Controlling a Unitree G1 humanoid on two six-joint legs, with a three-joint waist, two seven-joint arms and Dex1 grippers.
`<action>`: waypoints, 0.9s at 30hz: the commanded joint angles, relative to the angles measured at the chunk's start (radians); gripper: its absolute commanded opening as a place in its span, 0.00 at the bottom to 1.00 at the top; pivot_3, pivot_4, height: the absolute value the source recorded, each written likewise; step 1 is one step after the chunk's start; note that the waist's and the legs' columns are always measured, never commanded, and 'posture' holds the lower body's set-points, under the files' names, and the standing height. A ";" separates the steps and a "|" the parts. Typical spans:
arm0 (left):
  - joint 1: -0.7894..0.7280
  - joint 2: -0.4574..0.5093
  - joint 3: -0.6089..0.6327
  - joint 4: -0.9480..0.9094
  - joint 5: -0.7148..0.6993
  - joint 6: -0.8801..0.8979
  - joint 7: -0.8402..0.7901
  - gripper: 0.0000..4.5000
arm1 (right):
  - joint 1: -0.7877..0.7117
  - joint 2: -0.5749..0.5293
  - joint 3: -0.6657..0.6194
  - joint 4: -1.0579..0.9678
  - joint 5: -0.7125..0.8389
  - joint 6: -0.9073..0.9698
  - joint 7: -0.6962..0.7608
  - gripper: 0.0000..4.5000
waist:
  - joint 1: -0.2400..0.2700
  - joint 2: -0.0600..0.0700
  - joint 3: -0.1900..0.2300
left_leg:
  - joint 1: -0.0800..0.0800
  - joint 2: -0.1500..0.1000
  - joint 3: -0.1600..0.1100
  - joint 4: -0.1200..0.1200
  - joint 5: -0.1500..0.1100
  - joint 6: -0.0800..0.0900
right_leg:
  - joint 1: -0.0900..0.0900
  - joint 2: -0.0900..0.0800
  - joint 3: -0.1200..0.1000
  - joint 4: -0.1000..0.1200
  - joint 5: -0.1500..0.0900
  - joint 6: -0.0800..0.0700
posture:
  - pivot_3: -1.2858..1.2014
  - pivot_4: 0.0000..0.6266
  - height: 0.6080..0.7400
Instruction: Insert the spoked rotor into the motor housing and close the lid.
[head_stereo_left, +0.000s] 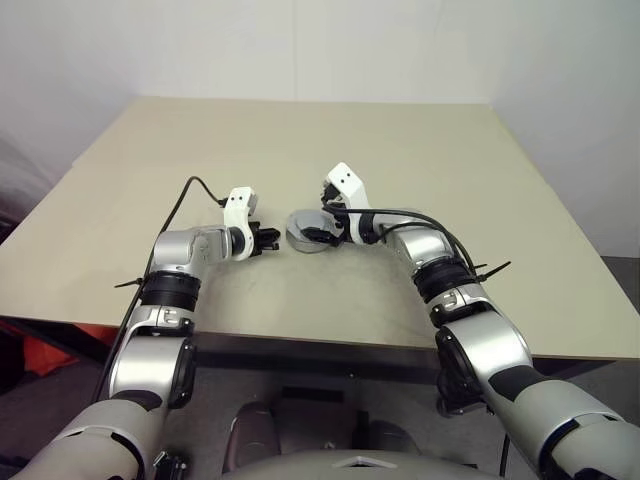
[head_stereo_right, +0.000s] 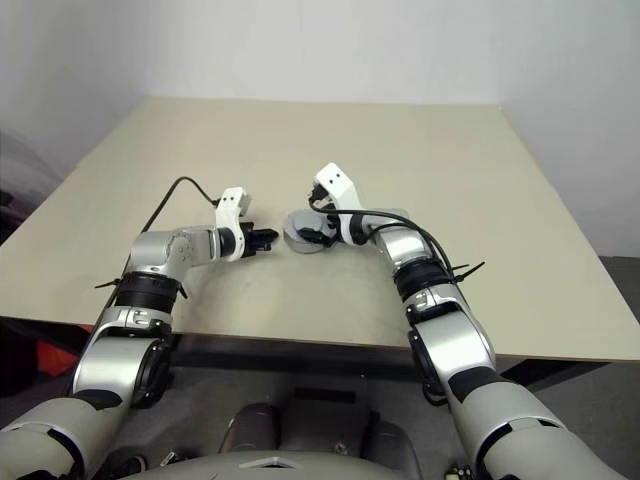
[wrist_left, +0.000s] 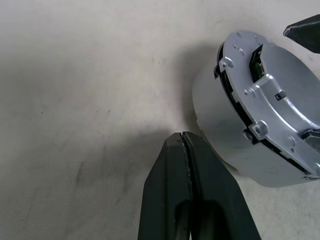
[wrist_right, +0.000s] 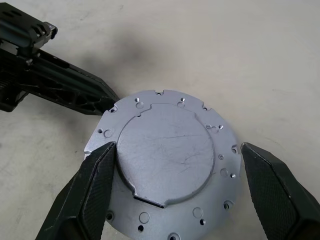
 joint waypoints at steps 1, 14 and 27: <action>-0.026 0.014 0.002 -0.019 -0.001 -0.007 -0.013 0.00 | -0.013 -0.013 -0.021 -0.036 0.006 0.002 -0.019 1.00 | 0.000 0.000 0.000 | 0.000 0.000 0.000 0.000 0.000 0.000 | 0.000 0.000 0.000 0.000 0.000 0.000 | 0.52 0.00 1.00; -0.083 0.092 0.155 0.059 -0.025 -0.143 0.036 0.00 | 0.004 -0.001 -0.013 -0.025 0.003 -0.005 -0.029 1.00 | -0.003 0.000 0.000 | 0.000 0.000 0.000 0.001 0.000 0.000 | 0.000 0.000 0.000 0.000 0.000 0.000 | 0.52 0.00 1.00; -0.152 0.100 0.242 0.136 -0.042 -0.255 0.066 0.00 | 0.039 0.037 0.004 -0.008 -0.007 -0.012 -0.050 1.00 | -0.005 -0.001 0.000 | 0.000 0.001 -0.001 0.002 0.000 0.000 | 0.001 0.000 -0.001 0.001 0.000 0.000 | 0.52 0.00 1.00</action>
